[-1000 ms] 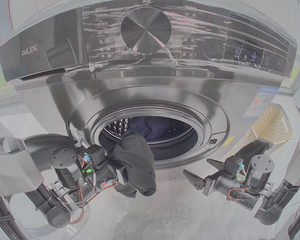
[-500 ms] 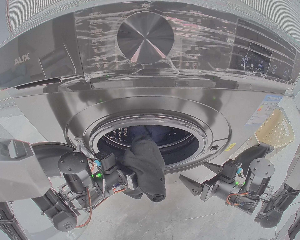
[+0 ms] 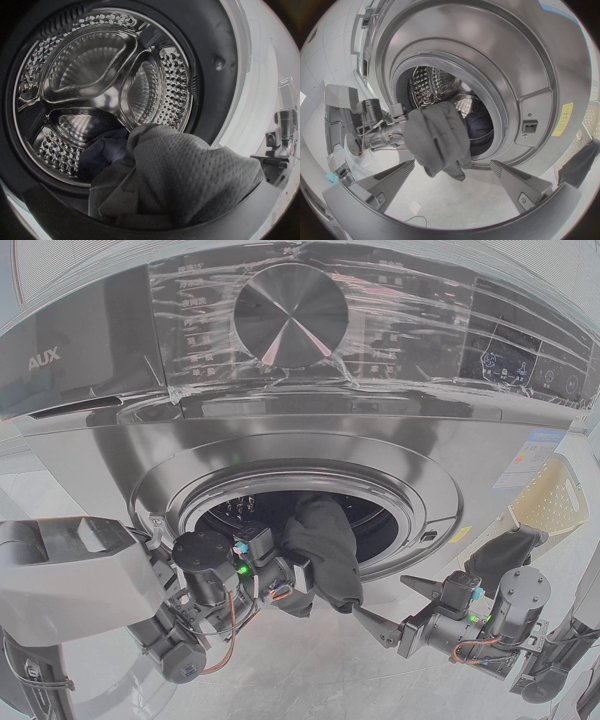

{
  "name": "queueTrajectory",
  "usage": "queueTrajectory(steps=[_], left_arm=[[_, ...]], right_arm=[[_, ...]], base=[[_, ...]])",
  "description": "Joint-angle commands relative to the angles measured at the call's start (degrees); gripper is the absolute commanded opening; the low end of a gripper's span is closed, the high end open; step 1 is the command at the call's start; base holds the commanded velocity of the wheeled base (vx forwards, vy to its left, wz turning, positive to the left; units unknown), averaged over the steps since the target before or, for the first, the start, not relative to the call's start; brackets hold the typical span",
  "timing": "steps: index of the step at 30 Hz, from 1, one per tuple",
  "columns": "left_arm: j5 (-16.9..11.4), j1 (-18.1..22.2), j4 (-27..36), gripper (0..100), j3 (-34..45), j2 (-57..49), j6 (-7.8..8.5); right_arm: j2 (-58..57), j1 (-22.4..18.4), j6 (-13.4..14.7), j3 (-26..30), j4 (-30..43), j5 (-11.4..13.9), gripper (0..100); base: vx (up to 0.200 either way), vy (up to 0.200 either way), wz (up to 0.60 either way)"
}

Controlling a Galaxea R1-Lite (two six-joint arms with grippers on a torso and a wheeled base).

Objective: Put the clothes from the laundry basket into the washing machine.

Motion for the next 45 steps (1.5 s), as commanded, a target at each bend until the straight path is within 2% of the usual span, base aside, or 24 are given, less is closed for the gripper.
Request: queueTrajectory(steps=[1,8,11,12,17,25,28,33,38,45], left_arm=[[0.08,0.72,0.03,0,-8.24,7.22,-0.63],[0.52,3.18,0.3,0,-19.66,13.02,-0.1],[1.31,3.97,1.35,0,-22.91,14.52,-0.01],[2.63,4.5,2.49,0,-25.64,15.92,0.25],[2.71,4.85,3.9,0,-29.51,17.33,0.25],[3.42,5.9,14.18,0,-39.79,19.09,0.17],[4.38,6.43,16.12,0,-42.69,19.97,0.25],[6.58,8.36,20.16,0,-52.36,21.99,0.25],[7.02,8.45,22.27,0,-54.64,22.16,0.17],[7.72,8.45,22.09,0,-54.91,22.69,0.25]], right_arm=[[-0.14,0.86,-0.07,0.9,-0.01,0.05,100],[0.12,1.39,0.01,1.52,-0.01,0.14,100],[0.21,1.3,0.01,1.52,-0.01,0.14,100],[0.21,1.3,0.01,1.52,-0.01,0.14,100],[0.47,1.39,0.01,1.52,-0.01,0.14,100],[0.56,1.39,0.01,1.52,-0.01,0.14,100],[0.56,1.39,0.01,1.43,-0.01,0.14,100],[0.56,1.39,0.01,1.43,-0.01,0.05,100],[0.65,1.39,0.01,1.34,-0.01,0.05,100],[0.65,1.39,0.01,1.34,-0.01,0.05,100]], base=[[0.0,0.0,0.0],[0.0,0.0,0.0],[0.0,0.0,0.0],[0.0,0.0,0.0],[0.0,0.0,0.0],[0.0,0.0,0.0],[0.0,0.0,0.0],[0.0,0.0,0.0],[0.0,0.0,0.0],[0.0,0.0,0.0]])
